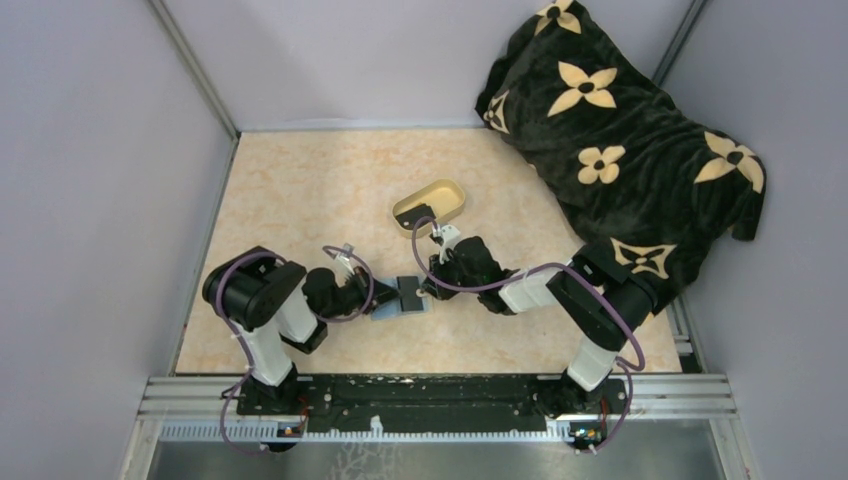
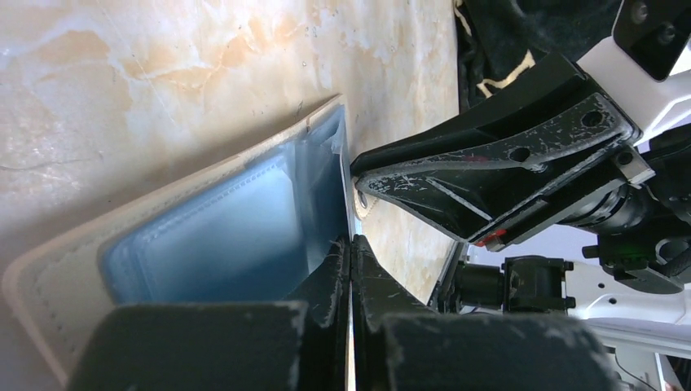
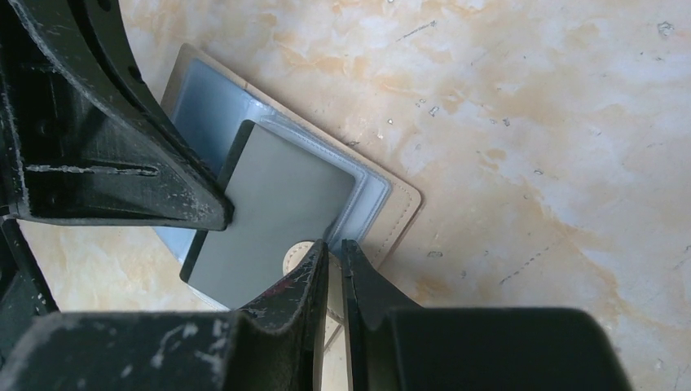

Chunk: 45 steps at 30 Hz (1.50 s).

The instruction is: Take the credit cards out of the card holder

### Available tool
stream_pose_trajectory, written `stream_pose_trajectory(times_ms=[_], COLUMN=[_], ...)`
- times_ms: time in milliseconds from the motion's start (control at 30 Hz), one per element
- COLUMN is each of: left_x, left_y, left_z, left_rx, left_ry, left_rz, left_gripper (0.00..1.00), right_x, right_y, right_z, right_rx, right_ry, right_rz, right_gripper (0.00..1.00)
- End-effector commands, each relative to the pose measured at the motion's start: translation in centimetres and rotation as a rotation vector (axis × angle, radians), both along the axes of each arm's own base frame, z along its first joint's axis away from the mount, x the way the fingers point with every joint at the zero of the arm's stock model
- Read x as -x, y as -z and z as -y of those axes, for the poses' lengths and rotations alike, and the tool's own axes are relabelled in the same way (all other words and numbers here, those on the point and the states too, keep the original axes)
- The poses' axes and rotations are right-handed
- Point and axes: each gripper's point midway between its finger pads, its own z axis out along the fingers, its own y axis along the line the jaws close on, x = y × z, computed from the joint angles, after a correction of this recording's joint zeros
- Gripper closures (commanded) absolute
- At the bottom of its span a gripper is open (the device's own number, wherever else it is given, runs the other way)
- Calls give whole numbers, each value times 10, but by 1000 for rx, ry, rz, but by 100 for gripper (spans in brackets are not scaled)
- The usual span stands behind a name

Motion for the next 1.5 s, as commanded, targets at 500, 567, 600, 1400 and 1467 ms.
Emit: stream_pose_trajectory(times_ms=[500,567,600,1400,1467], left_x=[8,8,9,-5,-9], left_y=[-13,-12,-12,-12,-17], left_z=[-10,-11,-13,-51,-56], left_rx=[38,38,37,-193,-225], left_ry=[4,-1,-4,-21,-40], left_rz=[55,53,52,119,137], left_gripper=[90,90,91,100,100], right_x=[4,4,4,-5,-5], right_y=[16,16,17,21,22], right_z=[3,4,4,4,5], right_rx=[4,3,2,-1,-2], right_ry=[2,5,6,6,7], right_rz=[-54,-56,-58,-68,-69], right_gripper=[90,90,90,91,91])
